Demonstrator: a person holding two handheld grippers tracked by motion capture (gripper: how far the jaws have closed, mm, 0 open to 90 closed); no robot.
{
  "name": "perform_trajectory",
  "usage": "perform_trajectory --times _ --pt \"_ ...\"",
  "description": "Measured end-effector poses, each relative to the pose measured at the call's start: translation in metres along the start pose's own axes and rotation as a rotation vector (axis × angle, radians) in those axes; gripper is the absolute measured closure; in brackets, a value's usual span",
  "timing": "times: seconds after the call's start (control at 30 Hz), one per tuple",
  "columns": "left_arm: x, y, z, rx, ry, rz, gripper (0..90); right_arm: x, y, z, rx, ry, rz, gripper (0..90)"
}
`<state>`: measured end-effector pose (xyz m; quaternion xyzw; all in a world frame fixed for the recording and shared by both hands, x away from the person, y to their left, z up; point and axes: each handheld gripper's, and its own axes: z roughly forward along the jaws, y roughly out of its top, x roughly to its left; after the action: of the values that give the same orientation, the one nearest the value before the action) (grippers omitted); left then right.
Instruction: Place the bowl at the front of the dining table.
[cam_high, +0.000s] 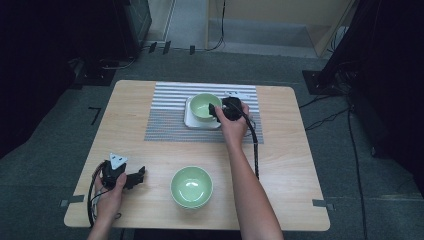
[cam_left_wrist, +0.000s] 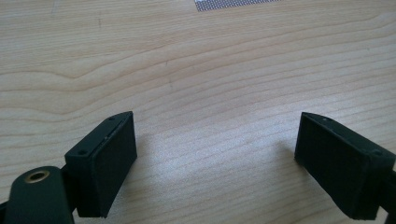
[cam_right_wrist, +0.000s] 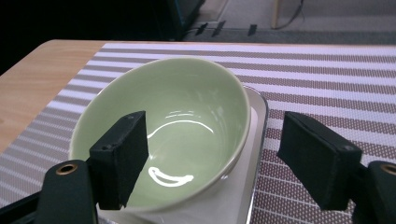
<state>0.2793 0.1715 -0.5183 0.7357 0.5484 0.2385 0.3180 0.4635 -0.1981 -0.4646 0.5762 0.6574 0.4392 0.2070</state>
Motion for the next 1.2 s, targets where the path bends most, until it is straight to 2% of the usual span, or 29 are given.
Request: perform_trajectory --times 0.1,0.23,0.33,0.5,0.9,1.2 --pt "0.000 0.000 0.000 0.000 0.000 0.000 12.4 -0.001 -0.003 -0.006 0.000 0.022 -0.014 24.2" --pt "0.000 0.000 0.000 0.000 0.000 0.000 12.4 -0.005 -0.007 -0.016 -0.018 0.047 0.021 24.8" --pt "0.000 0.000 0.000 0.000 0.000 0.000 12.4 -0.007 -0.010 -0.022 -0.026 0.053 0.025 25.0" --pt "0.000 0.000 0.000 0.000 0.000 -0.001 12.4 -0.009 -0.016 -0.033 -0.043 0.060 0.009 25.1" --pt "0.000 0.000 0.000 0.000 0.000 0.000 12.3 -0.011 -0.026 -0.051 -0.042 0.068 -0.044 23.9" --pt "0.000 0.000 0.000 0.000 0.000 0.000 12.4 -0.011 -0.032 -0.069 -0.056 0.077 -0.060 23.4"
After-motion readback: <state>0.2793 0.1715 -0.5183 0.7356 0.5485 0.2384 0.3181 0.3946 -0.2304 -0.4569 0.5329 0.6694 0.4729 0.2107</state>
